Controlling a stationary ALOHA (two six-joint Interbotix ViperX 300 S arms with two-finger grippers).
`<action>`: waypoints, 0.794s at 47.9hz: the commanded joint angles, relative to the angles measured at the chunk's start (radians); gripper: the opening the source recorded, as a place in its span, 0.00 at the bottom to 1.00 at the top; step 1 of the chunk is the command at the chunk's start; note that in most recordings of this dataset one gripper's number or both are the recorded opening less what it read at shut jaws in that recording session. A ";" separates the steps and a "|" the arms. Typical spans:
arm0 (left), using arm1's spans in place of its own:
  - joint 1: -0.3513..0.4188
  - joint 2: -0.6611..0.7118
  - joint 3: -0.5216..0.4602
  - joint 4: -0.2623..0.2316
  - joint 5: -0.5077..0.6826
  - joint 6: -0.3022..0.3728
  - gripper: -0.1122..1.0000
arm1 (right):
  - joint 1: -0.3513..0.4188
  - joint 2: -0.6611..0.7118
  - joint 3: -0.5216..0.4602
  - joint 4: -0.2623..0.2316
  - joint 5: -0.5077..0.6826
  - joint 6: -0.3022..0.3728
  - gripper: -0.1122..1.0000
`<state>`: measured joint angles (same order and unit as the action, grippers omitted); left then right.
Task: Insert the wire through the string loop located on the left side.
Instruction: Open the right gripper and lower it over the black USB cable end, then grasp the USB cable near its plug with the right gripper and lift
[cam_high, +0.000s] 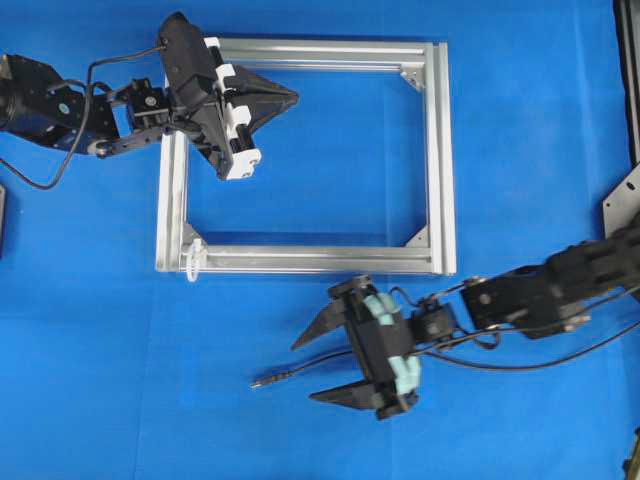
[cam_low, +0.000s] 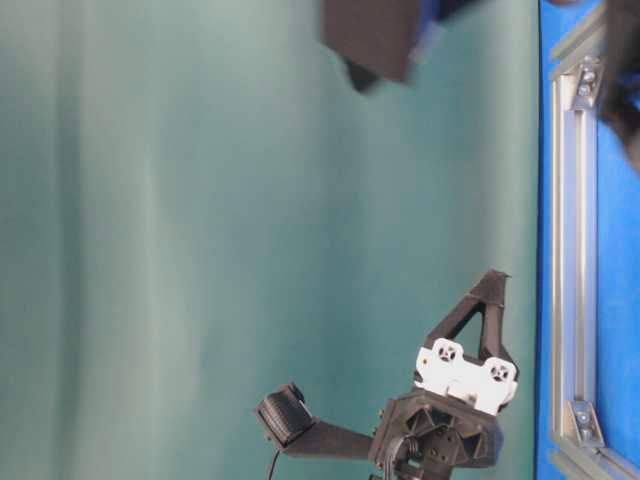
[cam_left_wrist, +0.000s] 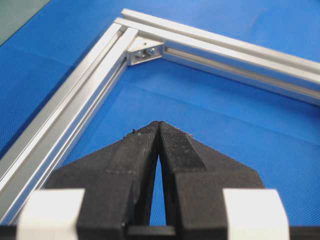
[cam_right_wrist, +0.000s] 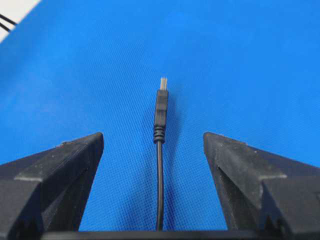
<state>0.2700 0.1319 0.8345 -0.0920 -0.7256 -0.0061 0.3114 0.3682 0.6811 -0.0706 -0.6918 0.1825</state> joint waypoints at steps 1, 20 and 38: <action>-0.002 -0.028 -0.011 0.002 -0.006 0.000 0.10 | 0.005 0.011 -0.035 0.008 -0.012 0.002 0.84; -0.006 -0.032 0.008 0.002 -0.005 0.000 0.10 | 0.005 0.037 -0.040 0.031 -0.012 0.002 0.72; -0.006 -0.032 0.008 0.002 -0.005 0.000 0.10 | 0.000 0.029 -0.020 0.026 -0.023 0.000 0.10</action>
<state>0.2654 0.1304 0.8483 -0.0920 -0.7256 -0.0061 0.3114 0.4218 0.6657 -0.0430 -0.7010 0.1841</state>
